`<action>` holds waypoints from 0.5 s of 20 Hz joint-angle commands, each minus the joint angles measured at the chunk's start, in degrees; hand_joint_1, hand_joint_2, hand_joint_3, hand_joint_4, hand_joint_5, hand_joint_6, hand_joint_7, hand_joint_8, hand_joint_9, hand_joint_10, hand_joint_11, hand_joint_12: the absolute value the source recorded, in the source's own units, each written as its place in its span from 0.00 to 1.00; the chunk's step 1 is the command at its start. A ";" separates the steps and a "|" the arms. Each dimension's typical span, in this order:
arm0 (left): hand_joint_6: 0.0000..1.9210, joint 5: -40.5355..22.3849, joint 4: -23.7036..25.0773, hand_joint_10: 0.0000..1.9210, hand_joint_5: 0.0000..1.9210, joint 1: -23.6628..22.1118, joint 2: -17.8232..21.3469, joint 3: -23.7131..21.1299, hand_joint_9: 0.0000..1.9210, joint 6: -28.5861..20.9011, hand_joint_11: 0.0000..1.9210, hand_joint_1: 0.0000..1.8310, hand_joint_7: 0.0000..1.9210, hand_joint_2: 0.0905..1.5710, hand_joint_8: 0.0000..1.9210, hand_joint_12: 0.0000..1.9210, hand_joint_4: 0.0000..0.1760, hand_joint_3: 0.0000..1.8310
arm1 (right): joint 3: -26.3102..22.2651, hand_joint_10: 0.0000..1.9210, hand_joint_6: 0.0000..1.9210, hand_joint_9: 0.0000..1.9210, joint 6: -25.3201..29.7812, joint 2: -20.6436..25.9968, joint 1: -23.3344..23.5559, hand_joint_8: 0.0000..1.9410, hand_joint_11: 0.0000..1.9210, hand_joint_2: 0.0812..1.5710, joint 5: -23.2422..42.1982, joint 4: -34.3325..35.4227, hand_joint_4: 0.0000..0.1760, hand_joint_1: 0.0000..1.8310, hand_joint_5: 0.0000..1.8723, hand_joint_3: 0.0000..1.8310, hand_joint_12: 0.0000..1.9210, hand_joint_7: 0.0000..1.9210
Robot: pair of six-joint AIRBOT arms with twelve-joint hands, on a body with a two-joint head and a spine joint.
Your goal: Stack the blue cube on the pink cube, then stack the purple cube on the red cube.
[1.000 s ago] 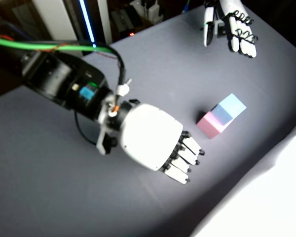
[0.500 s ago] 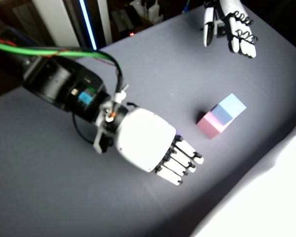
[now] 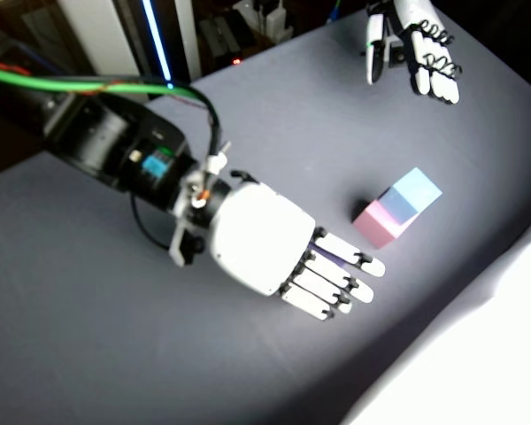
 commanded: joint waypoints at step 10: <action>0.00 -8.56 -1.17 0.00 0.00 0.68 0.76 -0.89 0.00 -0.23 0.00 0.44 0.00 0.82 0.00 0.00 0.13 0.00 | -9.62 0.00 0.00 0.00 0.04 6.82 -5.55 0.00 0.00 0.82 19.42 -0.82 0.58 0.32 0.00 0.00 0.24 0.00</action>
